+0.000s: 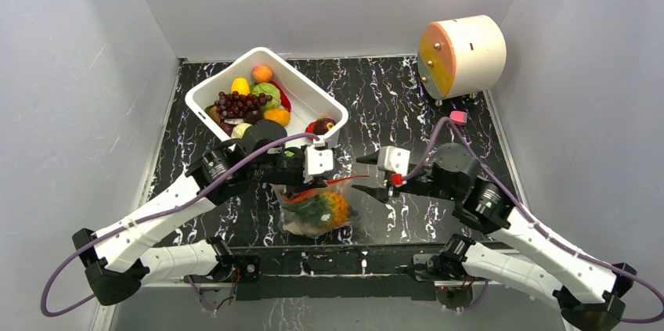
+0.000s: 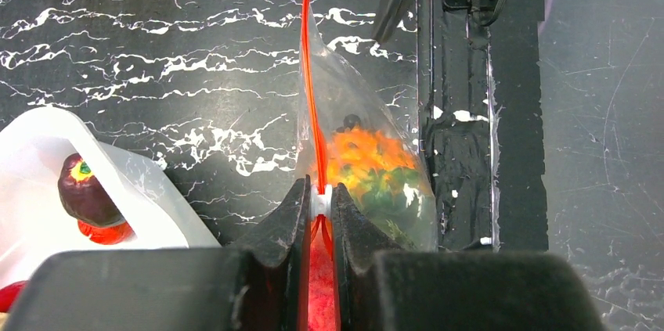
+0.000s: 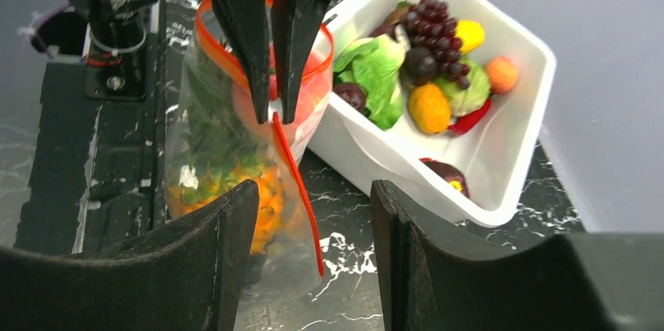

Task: Place the food in the zip-top bag and seal the zipper
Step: Zip the zipper food storage bag at the center of the board.

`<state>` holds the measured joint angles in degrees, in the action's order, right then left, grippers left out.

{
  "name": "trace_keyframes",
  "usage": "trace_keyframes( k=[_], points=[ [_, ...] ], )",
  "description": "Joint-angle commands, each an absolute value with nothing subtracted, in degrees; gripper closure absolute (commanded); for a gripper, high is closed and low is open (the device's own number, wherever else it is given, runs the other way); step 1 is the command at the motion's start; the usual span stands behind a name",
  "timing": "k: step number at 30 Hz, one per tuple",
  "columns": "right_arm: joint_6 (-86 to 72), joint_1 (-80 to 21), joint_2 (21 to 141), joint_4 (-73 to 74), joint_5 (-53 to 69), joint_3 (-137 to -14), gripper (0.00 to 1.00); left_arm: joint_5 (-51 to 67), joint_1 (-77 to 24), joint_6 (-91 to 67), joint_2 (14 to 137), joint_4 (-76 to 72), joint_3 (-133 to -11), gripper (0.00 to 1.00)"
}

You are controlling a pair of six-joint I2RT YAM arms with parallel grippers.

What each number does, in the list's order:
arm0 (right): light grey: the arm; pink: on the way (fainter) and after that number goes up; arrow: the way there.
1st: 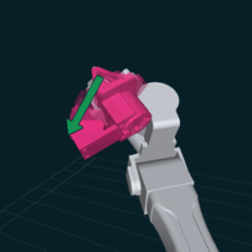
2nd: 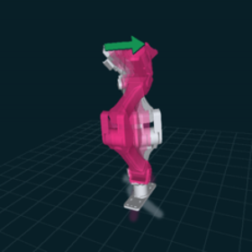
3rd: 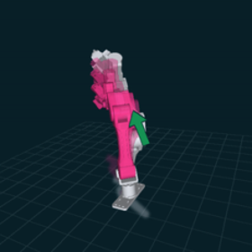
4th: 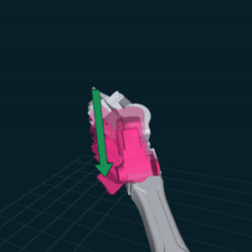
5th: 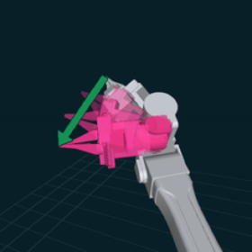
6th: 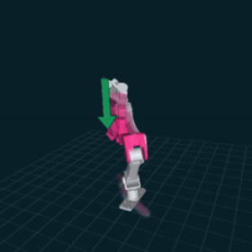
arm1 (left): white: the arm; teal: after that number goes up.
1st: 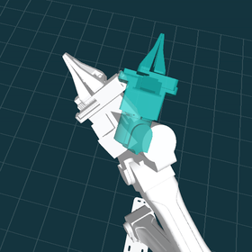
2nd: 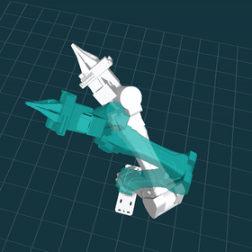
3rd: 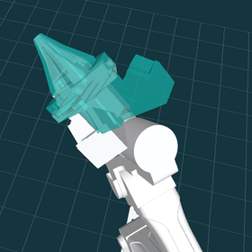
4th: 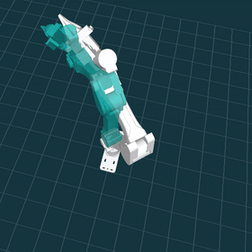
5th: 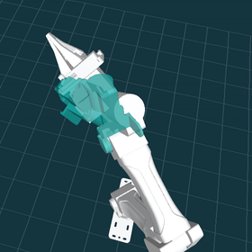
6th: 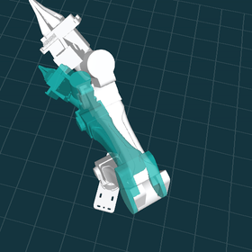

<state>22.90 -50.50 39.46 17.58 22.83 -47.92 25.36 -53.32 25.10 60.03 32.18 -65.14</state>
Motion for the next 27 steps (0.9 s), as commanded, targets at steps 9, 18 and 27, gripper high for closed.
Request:
trace_keyframes(
  k=[9, 18, 27],
  points=[
    [25.4, -50.4, 48.8, 10.2, 30.6, -49.3, 0.51, 28.5, -53.2, 26.2, 57.7, 28.3, -65.9, 1.0],
    [23.9, -50.5, 52.4, 4.4, 32.4, -48.4, 0.58, 28.5, -53.2, 26.3, 58.2, 28.1, -66.2, 1.0],
    [22.1, -50.5, 53.3, 2.1, 32.8, -47.1, 0.7, 28.2, -53.2, 26.5, 58.5, 28.1, -66.7, 1.0]
  ],
)
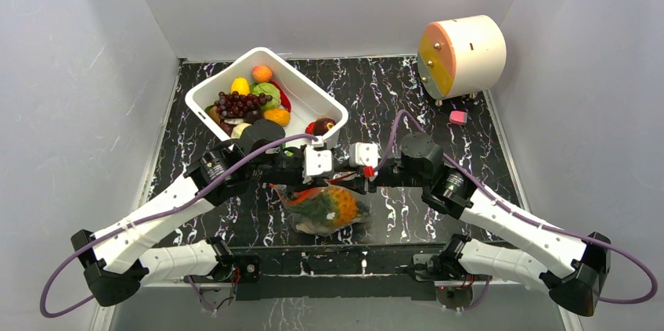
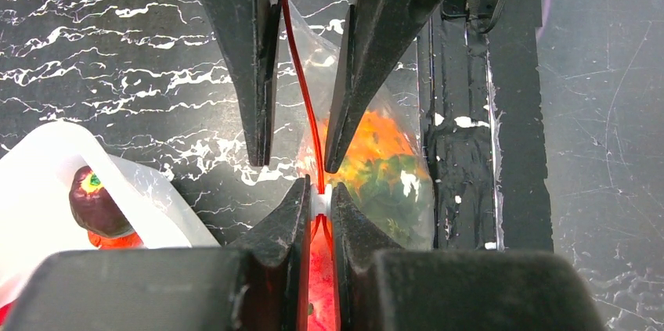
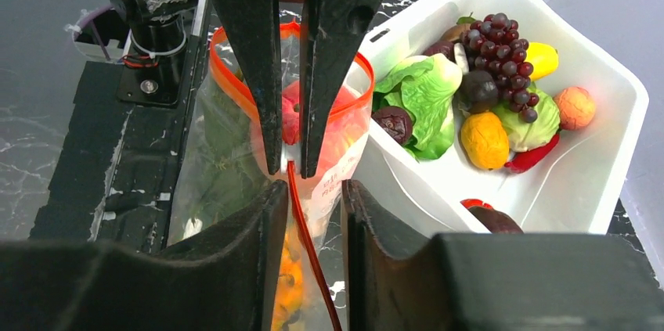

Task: Place the food in the zip-top bag and seal the zipper
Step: Zip the zipper food storage bag at the center of the board.

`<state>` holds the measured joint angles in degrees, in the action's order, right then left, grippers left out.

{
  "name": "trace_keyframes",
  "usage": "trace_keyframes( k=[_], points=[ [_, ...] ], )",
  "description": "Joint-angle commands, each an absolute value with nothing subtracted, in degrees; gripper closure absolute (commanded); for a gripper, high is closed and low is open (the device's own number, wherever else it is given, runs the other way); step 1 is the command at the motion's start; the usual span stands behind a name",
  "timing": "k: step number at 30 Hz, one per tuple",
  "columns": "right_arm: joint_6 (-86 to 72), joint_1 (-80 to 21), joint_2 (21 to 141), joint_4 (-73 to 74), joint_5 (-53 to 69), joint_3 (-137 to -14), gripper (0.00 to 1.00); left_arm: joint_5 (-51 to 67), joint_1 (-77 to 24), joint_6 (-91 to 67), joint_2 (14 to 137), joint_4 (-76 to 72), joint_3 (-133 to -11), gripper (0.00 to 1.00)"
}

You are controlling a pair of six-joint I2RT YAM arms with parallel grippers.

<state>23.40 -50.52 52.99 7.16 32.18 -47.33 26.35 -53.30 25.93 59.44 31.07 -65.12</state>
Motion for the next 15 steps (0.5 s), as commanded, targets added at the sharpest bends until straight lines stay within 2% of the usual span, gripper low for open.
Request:
trace_keyframes(
  k=[1, 3, 5, 6, 8, 15],
  points=[
    [22.0, -50.5, 53.5, 2.3, 32.7, -47.0, 0.68, 28.1, -53.2, 26.5, 58.5, 28.3, -66.7, 1.0],
    [21.7, -50.5, 53.6, 2.6, 32.7, -46.8, 0.67, 28.0, -53.2, 26.5, 58.4, 28.5, -66.6, 1.0],
    [21.6, -50.5, 53.5, 2.3, 32.4, -46.5, 0.71, 28.0, -53.2, 26.4, 58.2, 28.3, -66.4, 1.0],
    [21.5, -50.5, 53.3, 1.9, 32.3, -46.4, 0.77, 28.0, -53.2, 26.3, 58.0, 28.1, -66.2, 1.0],
    [21.1, -50.5, 52.8, 0.7, 32.0, -46.0, 1.0, 27.8, -53.2, 26.2, 57.9, 28.0, -66.0, 1.0],
    [21.5, -50.5, 47.3, -0.1, 23.5, -43.1, 1.0, 24.6, -53.2, 24.9, 56.9, 29.7, -66.6, 1.0]
  ],
)
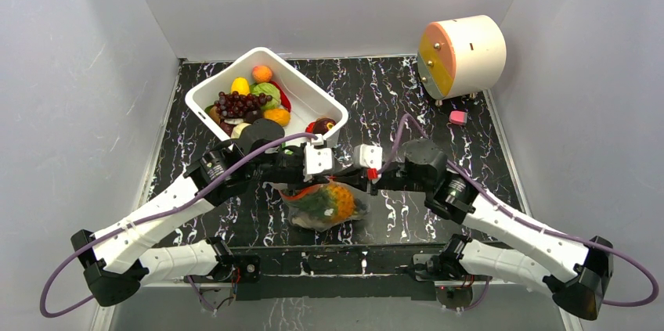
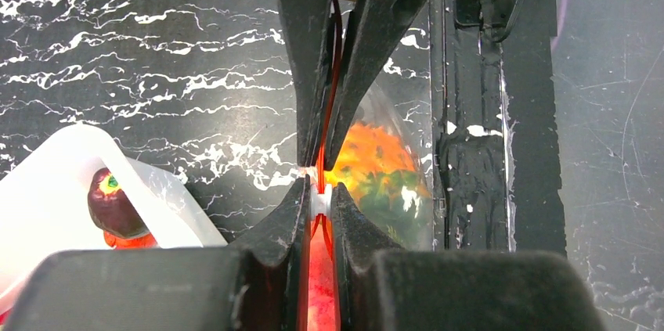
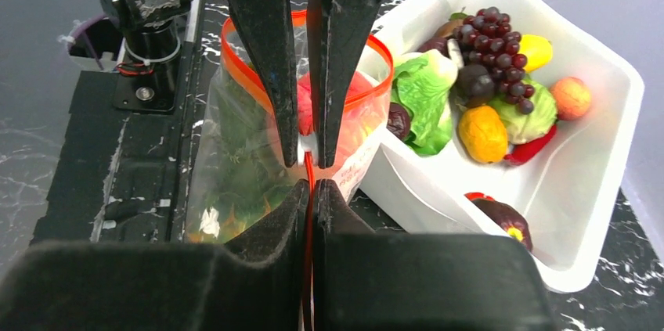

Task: Place the food in the zip-top bag and seal the zipper
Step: Zip the zipper food storage bag at the center of the board.

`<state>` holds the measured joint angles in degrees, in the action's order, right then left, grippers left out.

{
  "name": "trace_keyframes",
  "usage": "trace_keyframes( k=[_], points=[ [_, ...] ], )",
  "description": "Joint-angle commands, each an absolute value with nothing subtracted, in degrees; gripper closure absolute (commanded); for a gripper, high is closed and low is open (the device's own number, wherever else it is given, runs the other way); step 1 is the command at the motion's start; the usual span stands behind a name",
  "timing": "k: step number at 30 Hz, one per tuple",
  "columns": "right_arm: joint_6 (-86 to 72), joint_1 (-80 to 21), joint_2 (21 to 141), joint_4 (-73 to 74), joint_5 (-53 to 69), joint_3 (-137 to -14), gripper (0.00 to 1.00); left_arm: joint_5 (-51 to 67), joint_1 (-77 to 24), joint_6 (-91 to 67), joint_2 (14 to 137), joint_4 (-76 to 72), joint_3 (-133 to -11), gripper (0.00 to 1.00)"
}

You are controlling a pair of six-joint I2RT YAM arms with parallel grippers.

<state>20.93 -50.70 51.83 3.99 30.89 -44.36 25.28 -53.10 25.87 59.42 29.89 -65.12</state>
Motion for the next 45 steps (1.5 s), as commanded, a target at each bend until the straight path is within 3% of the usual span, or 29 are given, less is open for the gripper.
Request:
trace_keyframes(
  k=[1, 20, 32, 35, 36, 38, 39, 42, 45],
  points=[
    [22.1, -50.5, 46.1, 0.2, 21.8, -42.5, 1.0, 24.1, -53.2, 24.7, 57.2, 30.7, -67.1, 1.0],
    [21.3, -50.4, 36.3, 1.2, 2.9, -36.8, 1.0, 18.5, -53.2, 22.4, 57.7, 37.6, -69.7, 1.0],
    [19.4, -50.4, 34.4, 1.2, 0.8, -34.6, 1.0, 17.4, -53.2, 21.4, 56.3, 37.8, -67.4, 1.0],
    [19.4, -50.4, 34.4, 3.3, 8.0, -36.1, 1.0, 19.0, -53.2, 22.7, 57.1, 35.4, -67.0, 1.0],
    [19.6, -50.4, 35.0, 4.9, 11.5, -37.4, 0.98, 20.2, -53.2, 23.5, 57.8, 34.3, -66.9, 1.0],
    [19.9, -50.4, 36.8, 9.1, 16.9, -40.8, 0.74, 22.6, -53.2, 24.9, 59.2, 32.4, -67.1, 1.0],
    [20.0, -50.4, 37.8, 11.1, 18.2, -42.6, 0.69, 23.5, -53.2, 25.7, 60.0, 31.7, -67.3, 1.0],
    [21.0, -50.4, 39.8, 13.1, 20.7, -46.0, 0.59, 25.2, -53.2, 27.4, 62.1, 30.3, -67.9, 1.0],
    [21.6, -50.4, 42.5, 13.4, 22.1, -47.2, 0.57, 26.4, -53.2, 28.1, 63.2, 29.0, -67.9, 1.0]
  ],
)
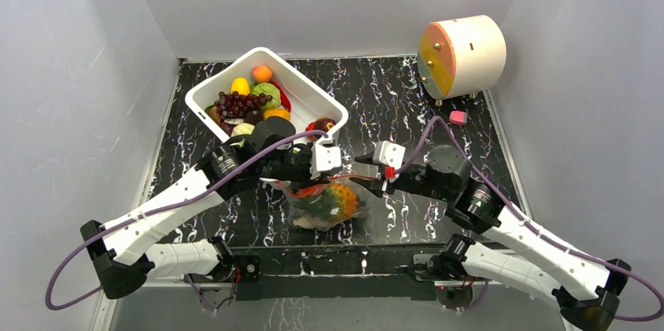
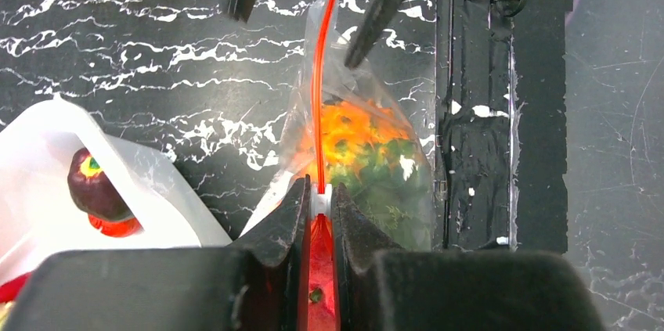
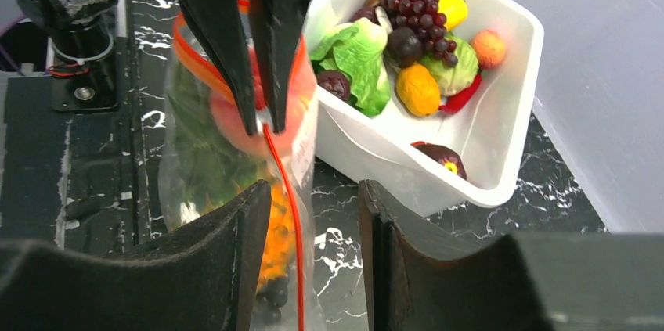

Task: Place the food in the zip-top bag and seal the zipper
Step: Zip the zipper food storage bag at the center of the board.

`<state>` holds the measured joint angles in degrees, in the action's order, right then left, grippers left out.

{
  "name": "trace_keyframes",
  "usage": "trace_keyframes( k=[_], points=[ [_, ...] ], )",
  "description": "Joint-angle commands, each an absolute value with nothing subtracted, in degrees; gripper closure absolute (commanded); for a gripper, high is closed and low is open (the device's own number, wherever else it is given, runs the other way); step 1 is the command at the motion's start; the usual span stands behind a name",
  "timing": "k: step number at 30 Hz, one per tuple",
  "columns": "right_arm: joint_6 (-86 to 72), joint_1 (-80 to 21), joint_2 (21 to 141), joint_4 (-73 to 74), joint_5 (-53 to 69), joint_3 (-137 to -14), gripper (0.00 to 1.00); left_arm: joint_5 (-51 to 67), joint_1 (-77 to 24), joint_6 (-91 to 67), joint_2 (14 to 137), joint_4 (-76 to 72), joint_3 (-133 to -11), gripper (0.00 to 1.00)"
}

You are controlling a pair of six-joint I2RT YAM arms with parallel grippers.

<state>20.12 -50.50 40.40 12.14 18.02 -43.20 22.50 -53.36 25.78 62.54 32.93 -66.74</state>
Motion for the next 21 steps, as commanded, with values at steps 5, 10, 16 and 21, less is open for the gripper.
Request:
trace_keyframes(
  k=[5, 10, 16, 21],
  points=[
    [21.4, -50.4, 48.3, 13.0, 25.7, -47.4, 0.55, 27.8, -53.2, 27.4, 63.8, 26.7, -67.7, 1.0],
    [20.9, -50.4, 52.2, 8.4, 25.9, -45.3, 0.57, 28.6, -53.2, 27.8, 63.9, 26.4, -67.6, 1.0],
    [14.2, -50.4, 51.6, -3.6, 11.8, -39.8, 1.0, 21.9, -52.8, 20.0, 63.4, 23.4, -66.7, 1.0],
    [7.1, -50.4, 47.1, -8.6, -0.4, -31.3, 1.0, 17.0, -51.6, 11.7, 66.7, 30.3, -72.3, 1.0]
  ],
)
